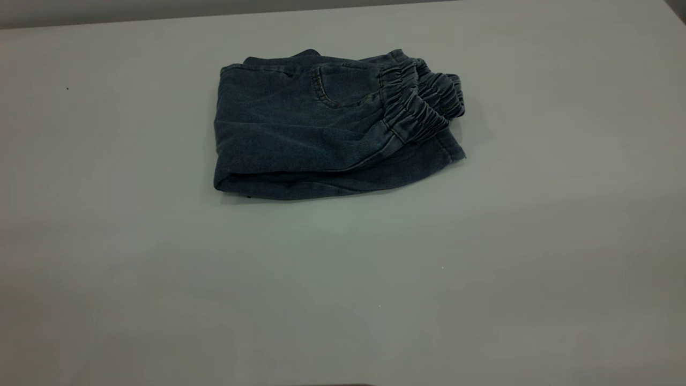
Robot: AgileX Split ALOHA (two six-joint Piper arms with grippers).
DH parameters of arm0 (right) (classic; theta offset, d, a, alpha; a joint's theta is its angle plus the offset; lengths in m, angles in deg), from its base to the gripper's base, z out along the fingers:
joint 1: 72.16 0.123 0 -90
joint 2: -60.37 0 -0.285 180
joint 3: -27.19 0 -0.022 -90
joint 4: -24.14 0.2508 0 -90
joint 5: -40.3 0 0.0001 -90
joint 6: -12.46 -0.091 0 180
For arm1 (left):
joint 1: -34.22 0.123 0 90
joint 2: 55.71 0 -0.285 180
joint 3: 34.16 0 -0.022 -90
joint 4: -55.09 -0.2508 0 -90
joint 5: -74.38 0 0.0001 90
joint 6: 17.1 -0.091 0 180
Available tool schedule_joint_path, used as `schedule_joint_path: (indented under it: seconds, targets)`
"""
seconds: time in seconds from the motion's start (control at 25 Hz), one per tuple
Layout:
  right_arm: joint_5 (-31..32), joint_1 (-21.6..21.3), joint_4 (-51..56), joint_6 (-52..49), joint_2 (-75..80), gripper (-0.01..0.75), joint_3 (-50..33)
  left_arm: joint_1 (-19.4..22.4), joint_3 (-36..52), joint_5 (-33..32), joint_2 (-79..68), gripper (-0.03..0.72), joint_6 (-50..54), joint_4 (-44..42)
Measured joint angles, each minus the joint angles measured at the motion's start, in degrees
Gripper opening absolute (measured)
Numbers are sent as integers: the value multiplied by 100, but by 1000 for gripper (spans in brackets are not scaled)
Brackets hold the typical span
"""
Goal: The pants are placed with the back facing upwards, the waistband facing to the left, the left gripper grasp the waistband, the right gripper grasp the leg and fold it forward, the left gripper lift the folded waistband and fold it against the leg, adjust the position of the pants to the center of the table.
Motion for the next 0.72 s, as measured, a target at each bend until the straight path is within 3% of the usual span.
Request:
schedule_joint_path:
  seconds: [0.72]
  targets:
    - [-42, 0, -690, -635, 0, 421, 0, 0, 0, 0, 0, 511, -5, 11]
